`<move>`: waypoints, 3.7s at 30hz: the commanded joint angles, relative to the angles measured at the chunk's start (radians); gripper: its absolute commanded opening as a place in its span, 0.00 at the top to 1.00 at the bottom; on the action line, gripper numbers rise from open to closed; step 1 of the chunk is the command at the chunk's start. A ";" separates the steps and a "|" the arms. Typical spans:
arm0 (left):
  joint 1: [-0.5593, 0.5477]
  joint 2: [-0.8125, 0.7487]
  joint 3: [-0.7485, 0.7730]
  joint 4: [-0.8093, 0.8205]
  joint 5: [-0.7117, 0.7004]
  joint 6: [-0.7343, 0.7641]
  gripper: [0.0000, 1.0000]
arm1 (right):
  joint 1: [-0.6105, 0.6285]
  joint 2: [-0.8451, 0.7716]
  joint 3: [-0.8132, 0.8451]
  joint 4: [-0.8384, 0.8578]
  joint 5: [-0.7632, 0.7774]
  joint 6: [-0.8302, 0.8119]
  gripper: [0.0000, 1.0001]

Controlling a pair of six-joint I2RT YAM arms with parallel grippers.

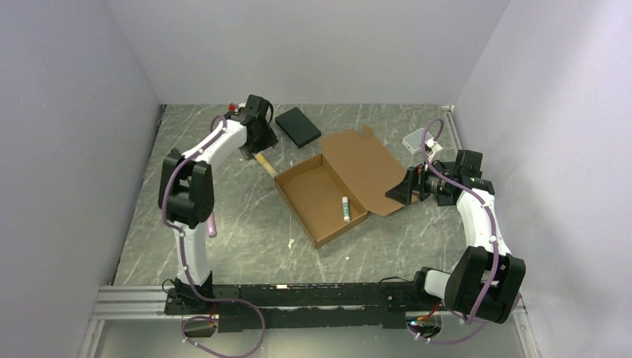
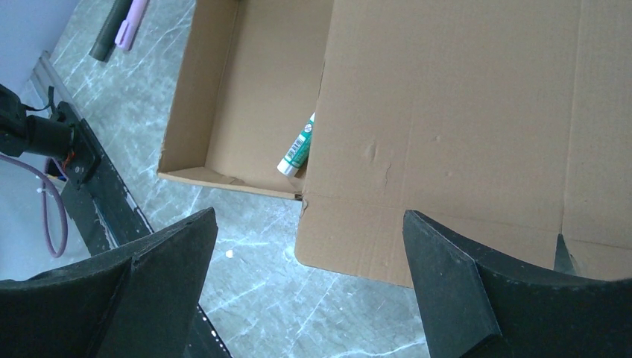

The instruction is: Fold the paper box

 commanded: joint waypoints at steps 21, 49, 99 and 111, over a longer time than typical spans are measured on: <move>0.007 0.325 0.255 -0.250 0.014 -0.059 0.34 | -0.006 -0.027 0.033 0.006 -0.021 -0.024 0.00; 0.007 -0.550 -0.666 0.530 0.578 0.297 1.00 | -0.007 -0.044 0.038 -0.005 -0.038 -0.036 0.00; 0.075 -0.823 -1.028 0.158 -0.338 0.008 0.15 | -0.014 -0.074 0.042 -0.020 -0.054 -0.044 0.00; 0.171 -0.664 -1.052 0.285 -0.231 0.003 0.16 | -0.014 -0.074 0.042 -0.020 -0.052 -0.048 0.00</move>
